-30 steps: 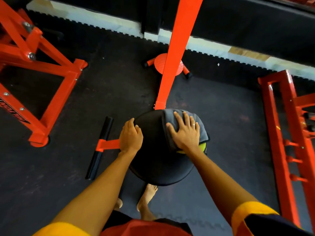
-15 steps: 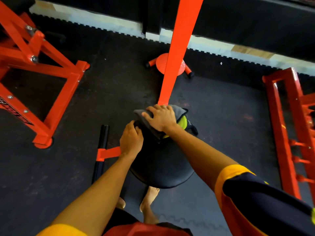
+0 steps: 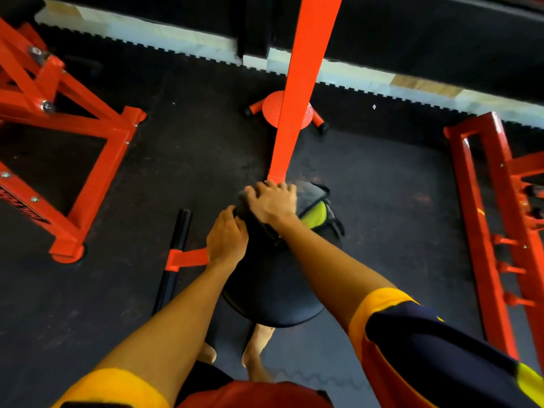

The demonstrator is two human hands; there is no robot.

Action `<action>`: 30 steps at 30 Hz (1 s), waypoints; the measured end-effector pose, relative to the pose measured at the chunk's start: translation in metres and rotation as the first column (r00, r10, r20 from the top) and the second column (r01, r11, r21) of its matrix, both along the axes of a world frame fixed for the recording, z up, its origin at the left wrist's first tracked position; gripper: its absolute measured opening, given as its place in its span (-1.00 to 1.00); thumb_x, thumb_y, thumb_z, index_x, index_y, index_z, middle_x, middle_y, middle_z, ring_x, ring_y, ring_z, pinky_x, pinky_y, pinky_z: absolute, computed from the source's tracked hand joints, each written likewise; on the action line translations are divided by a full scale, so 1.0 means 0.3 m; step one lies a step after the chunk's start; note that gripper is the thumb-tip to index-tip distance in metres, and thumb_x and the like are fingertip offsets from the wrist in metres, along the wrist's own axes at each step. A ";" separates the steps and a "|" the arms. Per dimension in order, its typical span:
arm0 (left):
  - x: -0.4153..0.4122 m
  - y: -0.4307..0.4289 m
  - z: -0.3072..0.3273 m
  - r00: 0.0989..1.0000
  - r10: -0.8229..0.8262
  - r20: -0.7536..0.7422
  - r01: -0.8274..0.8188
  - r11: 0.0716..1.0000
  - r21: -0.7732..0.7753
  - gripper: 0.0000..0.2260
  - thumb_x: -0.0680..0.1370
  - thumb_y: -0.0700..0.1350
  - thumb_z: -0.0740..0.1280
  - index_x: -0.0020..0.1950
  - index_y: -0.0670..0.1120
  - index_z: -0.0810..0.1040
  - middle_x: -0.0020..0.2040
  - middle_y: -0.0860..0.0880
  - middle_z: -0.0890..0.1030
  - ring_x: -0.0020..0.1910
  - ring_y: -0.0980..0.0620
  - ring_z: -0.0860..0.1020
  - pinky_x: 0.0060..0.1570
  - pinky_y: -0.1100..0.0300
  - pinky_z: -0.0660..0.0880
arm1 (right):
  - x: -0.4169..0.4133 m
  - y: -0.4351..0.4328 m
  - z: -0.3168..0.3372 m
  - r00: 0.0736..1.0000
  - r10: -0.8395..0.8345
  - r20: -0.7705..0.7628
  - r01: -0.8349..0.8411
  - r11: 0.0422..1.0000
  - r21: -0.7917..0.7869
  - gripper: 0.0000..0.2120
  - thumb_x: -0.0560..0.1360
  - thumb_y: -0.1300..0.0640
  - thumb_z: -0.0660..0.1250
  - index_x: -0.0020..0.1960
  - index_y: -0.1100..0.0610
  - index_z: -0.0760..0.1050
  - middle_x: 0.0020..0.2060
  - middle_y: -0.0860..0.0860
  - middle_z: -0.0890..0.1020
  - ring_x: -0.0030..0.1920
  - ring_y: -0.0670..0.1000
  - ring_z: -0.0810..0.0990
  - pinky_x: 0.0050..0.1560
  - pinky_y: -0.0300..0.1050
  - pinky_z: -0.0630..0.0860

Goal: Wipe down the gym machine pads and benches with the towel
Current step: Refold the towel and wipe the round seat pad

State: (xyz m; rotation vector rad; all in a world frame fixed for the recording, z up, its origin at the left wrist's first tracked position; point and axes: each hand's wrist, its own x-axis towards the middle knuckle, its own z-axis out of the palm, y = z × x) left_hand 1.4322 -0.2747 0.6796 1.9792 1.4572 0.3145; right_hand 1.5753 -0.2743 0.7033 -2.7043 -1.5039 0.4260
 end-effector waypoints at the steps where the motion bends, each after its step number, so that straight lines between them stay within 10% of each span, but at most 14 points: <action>1: -0.003 0.000 -0.003 1.000 0.005 0.009 -0.005 1.000 -0.011 -0.61 0.70 -0.07 0.15 0.51 -0.14 0.38 0.39 -0.18 0.52 0.33 -0.23 0.50 0.17 -0.10 0.44 | -0.047 0.015 -0.010 0.995 0.094 0.022 -0.094 0.996 0.003 -0.44 0.62 -0.31 -0.03 0.24 -0.03 0.60 0.28 0.06 0.61 0.34 0.23 0.48 0.36 0.22 0.25; 4: -0.009 -0.001 -0.003 1.000 0.018 0.024 -0.017 1.000 -0.026 -0.63 0.70 -0.06 0.15 0.49 -0.13 0.39 0.38 -0.18 0.53 0.33 -0.23 0.50 0.18 -0.08 0.44 | -0.051 -0.002 -0.020 0.991 0.131 0.039 -0.134 0.988 0.080 -0.45 0.61 -0.34 0.03 0.20 -0.03 0.62 0.21 0.06 0.65 0.29 0.21 0.53 0.36 0.20 0.29; 13: -0.028 -0.004 -0.009 0.998 -0.047 0.032 0.047 0.999 -0.001 -0.59 0.73 -0.05 0.08 0.57 -0.14 0.33 0.51 -0.15 0.43 0.47 -0.15 0.39 0.37 -0.08 0.36 | 0.167 -0.328 -0.010 0.863 -0.485 -0.141 0.495 0.868 0.048 -0.36 0.57 -0.46 -0.04 0.42 -0.08 0.37 0.36 0.10 0.51 0.30 0.36 0.48 0.31 0.34 0.33; 30: -0.148 -0.051 -0.032 0.980 -0.035 0.198 0.067 0.985 -0.158 -0.54 0.72 -0.08 0.17 0.58 -0.25 0.23 0.53 -0.26 0.32 0.51 -0.25 0.31 0.43 -0.07 0.26 | -0.296 -0.576 0.010 0.521 -0.844 -0.130 0.854 0.516 0.067 -0.13 0.56 -0.47 0.04 0.68 -0.02 -0.08 0.65 0.19 0.01 0.53 0.47 0.15 0.47 0.43 0.16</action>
